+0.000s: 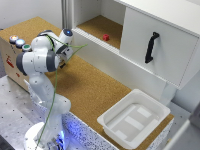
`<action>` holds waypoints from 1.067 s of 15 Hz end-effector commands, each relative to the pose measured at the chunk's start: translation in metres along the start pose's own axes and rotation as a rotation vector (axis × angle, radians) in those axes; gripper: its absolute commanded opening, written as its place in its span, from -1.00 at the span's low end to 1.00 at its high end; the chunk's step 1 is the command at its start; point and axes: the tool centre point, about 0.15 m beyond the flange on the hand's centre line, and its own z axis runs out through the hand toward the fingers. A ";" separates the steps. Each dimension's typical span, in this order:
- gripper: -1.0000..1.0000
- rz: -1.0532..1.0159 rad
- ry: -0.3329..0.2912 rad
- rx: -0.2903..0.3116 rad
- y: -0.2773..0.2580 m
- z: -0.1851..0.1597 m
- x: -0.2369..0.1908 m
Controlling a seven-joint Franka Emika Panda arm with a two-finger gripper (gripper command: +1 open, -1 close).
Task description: Grasp the drawer handle, then open it
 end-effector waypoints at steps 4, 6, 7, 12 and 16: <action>-1.00 0.081 0.024 0.055 0.070 -0.014 0.001; -1.00 0.092 0.024 0.038 0.086 -0.019 -0.001; -1.00 0.100 0.026 0.029 0.095 -0.022 -0.002; -1.00 0.151 0.045 0.016 0.134 -0.034 -0.002; -1.00 0.185 0.061 -0.006 0.164 -0.047 0.001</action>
